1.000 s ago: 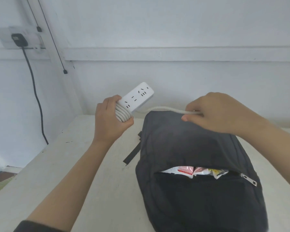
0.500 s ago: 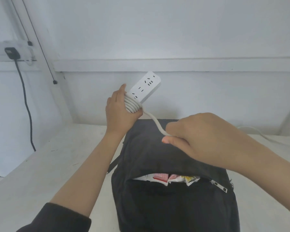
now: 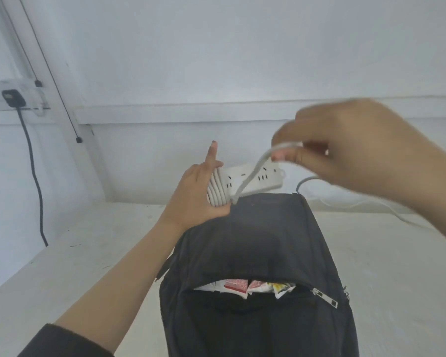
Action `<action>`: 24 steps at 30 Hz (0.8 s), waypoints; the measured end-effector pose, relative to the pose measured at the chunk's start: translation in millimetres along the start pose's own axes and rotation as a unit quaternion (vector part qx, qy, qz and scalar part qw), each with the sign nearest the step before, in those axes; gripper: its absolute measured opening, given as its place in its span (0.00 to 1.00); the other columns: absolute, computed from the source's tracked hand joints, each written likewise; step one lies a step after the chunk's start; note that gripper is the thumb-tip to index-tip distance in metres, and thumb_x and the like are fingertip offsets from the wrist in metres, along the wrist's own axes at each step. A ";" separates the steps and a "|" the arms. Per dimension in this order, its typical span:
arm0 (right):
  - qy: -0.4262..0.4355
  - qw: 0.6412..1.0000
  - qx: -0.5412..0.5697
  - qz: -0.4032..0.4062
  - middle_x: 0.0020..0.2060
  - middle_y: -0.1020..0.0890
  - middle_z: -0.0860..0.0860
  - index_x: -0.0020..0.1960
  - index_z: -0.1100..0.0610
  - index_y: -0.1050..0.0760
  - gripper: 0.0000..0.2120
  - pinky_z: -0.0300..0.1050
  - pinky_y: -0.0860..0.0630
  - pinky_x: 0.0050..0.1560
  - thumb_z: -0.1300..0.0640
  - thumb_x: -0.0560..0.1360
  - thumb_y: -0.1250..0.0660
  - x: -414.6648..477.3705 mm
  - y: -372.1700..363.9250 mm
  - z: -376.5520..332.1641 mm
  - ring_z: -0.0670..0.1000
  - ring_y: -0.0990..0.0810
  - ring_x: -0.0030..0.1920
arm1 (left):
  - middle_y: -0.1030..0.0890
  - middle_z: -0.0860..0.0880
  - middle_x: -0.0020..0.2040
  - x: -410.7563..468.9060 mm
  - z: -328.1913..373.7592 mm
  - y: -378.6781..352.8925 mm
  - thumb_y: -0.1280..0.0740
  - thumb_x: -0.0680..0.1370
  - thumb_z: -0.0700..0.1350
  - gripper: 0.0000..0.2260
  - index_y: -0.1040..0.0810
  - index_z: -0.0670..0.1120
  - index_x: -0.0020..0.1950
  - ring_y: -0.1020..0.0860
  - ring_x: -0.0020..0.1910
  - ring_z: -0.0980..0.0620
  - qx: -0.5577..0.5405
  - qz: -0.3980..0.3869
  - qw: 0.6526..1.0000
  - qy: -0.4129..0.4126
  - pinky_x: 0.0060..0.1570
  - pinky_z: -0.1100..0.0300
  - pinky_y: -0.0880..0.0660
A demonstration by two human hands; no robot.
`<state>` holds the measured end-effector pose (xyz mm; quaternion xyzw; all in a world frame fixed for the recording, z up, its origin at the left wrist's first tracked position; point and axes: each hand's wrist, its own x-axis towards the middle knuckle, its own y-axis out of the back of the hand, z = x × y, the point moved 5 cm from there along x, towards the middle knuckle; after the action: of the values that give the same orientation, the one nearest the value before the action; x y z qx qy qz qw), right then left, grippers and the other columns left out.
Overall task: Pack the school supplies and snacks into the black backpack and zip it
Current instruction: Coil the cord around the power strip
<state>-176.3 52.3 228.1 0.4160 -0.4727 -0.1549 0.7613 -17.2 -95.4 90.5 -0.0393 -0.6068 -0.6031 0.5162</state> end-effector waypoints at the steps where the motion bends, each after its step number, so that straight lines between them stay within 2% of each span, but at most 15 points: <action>1: -0.016 1.000 0.005 0.011 0.30 0.27 0.44 0.47 0.46 0.20 0.16 0.42 0.33 0.32 0.41 0.75 0.44 8.1 4.4 7.6 0.49 0.31 0.30 | 0.29 0.51 0.66 -1.7 6.3 0.1 0.24 0.64 0.51 0.55 0.65 0.61 0.73 0.32 0.57 0.56 0.008 -0.007 1.000 -0.024 0.58 0.61 0.37; 3: -0.055 0.998 0.033 0.027 0.29 0.24 0.46 0.48 0.47 0.19 0.14 0.45 0.30 0.37 0.41 0.76 0.40 23.7 8.7 24.3 0.49 0.28 0.31 | 0.30 0.47 0.68 -4.2 19.5 2.2 0.24 0.65 0.52 0.51 0.58 0.57 0.74 0.33 0.60 0.53 0.028 0.002 0.995 -0.092 0.60 0.63 0.37; 5: -0.077 0.994 0.073 0.041 0.31 0.20 0.50 0.47 0.48 0.18 0.11 0.47 0.27 0.40 0.44 0.75 0.36 37.1 5.5 38.5 0.50 0.25 0.34 | 0.29 0.44 0.66 -6.0 34.0 4.8 0.26 0.67 0.55 0.44 0.52 0.55 0.74 0.31 0.60 0.51 0.044 0.022 0.985 -0.163 0.60 0.60 0.33; 8: -0.115 0.985 0.130 0.025 0.40 0.17 0.59 0.47 0.49 0.18 0.10 0.49 0.25 0.45 0.45 0.75 0.34 51.0 -13.3 61.0 0.58 0.22 0.41 | 0.27 0.44 0.60 -11.3 52.5 9.2 0.33 0.73 0.59 0.39 0.56 0.63 0.74 0.29 0.56 0.47 0.034 0.054 0.972 -0.225 0.56 0.58 0.30; 10: -0.144 0.976 0.166 0.006 0.43 0.17 0.60 0.46 0.49 0.17 0.10 0.47 0.26 0.46 0.45 0.74 0.33 53.5 -28.1 74.1 0.59 0.22 0.45 | 0.31 0.46 0.60 -14.6 61.2 13.7 0.37 0.74 0.62 0.34 0.52 0.63 0.74 0.30 0.56 0.48 0.025 0.067 0.972 -0.224 0.54 0.57 0.29; 12: -0.175 0.963 0.202 -0.023 0.43 0.16 0.58 0.44 0.49 0.17 0.10 0.44 0.25 0.49 0.44 0.73 0.33 49.4 -46.9 86.4 0.56 0.20 0.45 | 0.33 0.47 0.60 -17.3 66.0 17.5 0.38 0.74 0.62 0.29 0.45 0.60 0.71 0.31 0.57 0.49 0.017 0.078 0.974 -0.211 0.54 0.57 0.27; 14: -0.209 0.947 0.237 -0.064 0.35 0.16 0.49 0.40 0.48 0.17 0.09 0.39 0.26 0.39 0.46 0.74 0.33 40.3 -65.1 91.9 0.52 0.23 0.34 | 0.33 0.49 0.59 -18.1 67.7 22.8 0.33 0.72 0.60 0.29 0.42 0.58 0.69 0.31 0.57 0.52 -0.010 0.099 0.978 -0.184 0.54 0.60 0.26; 15: -0.222 0.939 0.248 -0.084 0.30 0.19 0.46 0.36 0.46 0.18 0.09 0.38 0.27 0.33 0.50 0.74 0.31 34.9 -74.1 92.1 0.52 0.26 0.31 | 0.33 0.49 0.59 -17.6 66.9 25.4 0.31 0.71 0.58 0.31 0.41 0.58 0.69 0.31 0.57 0.54 -0.027 0.113 0.980 -0.163 0.54 0.63 0.27; 16: -0.232 0.935 0.248 -0.100 0.27 0.21 0.48 0.31 0.46 0.20 0.13 0.37 0.28 0.30 0.56 0.74 0.30 30.0 -83.3 92.7 0.53 0.26 0.31 | 0.32 0.49 0.58 -16.6 64.6 27.5 0.30 0.69 0.57 0.31 0.40 0.58 0.68 0.31 0.57 0.56 -0.043 0.128 0.981 -0.138 0.54 0.65 0.28; 17: -0.249 0.931 0.244 -0.112 0.25 0.24 0.50 0.27 0.49 0.24 0.17 0.35 0.29 0.27 0.63 0.73 0.32 23.8 -92.1 94.3 0.55 0.25 0.31 | 0.31 0.50 0.58 -15.3 61.2 29.0 0.29 0.69 0.57 0.31 0.40 0.58 0.68 0.32 0.57 0.59 -0.057 0.141 0.982 -0.112 0.54 0.68 0.29; 18: -0.264 0.925 0.250 -0.112 0.22 0.25 0.51 0.27 0.53 0.27 0.17 0.36 0.29 0.26 0.66 0.73 0.36 17.4 -99.8 94.0 0.57 0.23 0.30 | 0.31 0.50 0.58 -13.7 56.5 29.6 0.29 0.68 0.56 0.31 0.39 0.59 0.68 0.32 0.57 0.62 -0.068 0.151 0.982 -0.086 0.54 0.70 0.30; 19: -0.277 0.918 0.263 -0.108 0.19 0.26 0.49 0.29 0.55 0.28 0.15 0.36 0.29 0.27 0.64 0.74 0.38 11.3 -105.7 90.6 0.58 0.23 0.29 | 0.31 0.51 0.58 -12.0 51.4 29.7 0.28 0.68 0.56 0.31 0.39 0.59 0.68 0.33 0.57 0.64 -0.075 0.159 0.983 -0.060 0.54 0.72 0.31; 21: -0.282 0.908 0.294 -0.094 0.17 0.28 0.45 0.38 0.50 0.24 0.13 0.36 0.29 0.29 0.51 0.79 0.41 -0.4 -116.2 80.2 0.56 0.23 0.27 | 0.31 0.53 0.58 -8.5 40.0 27.9 0.28 0.68 0.55 0.31 0.37 0.60 0.67 0.32 0.56 0.66 -0.082 0.170 0.982 -0.008 0.53 0.75 0.32; 22: -0.272 0.909 0.299 -0.098 0.18 0.28 0.45 0.45 0.48 0.23 0.12 0.38 0.28 0.29 0.47 0.80 0.44 -4.1 -122.5 75.0 0.55 0.25 0.27 | 0.31 0.54 0.58 -6.8 34.1 26.4 0.27 0.68 0.55 0.31 0.37 0.60 0.67 0.32 0.56 0.67 -0.087 0.173 0.981 0.021 0.51 0.77 0.32; 24: -0.255 0.911 0.301 -0.121 0.28 0.26 0.46 0.55 0.47 0.27 0.10 0.42 0.26 0.31 0.48 0.81 0.45 -9.7 -131.7 64.9 0.52 0.25 0.30 | 0.31 0.55 0.57 -4.9 22.6 21.8 0.26 0.69 0.53 0.32 0.37 0.62 0.69 0.32 0.55 0.68 -0.110 0.175 0.975 0.081 0.49 0.78 0.32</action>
<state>-215.6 -53.0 133.1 0.6261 -0.6209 -0.1973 0.4284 -13.3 -69.3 108.2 -0.1525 -0.4771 -0.5673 0.6537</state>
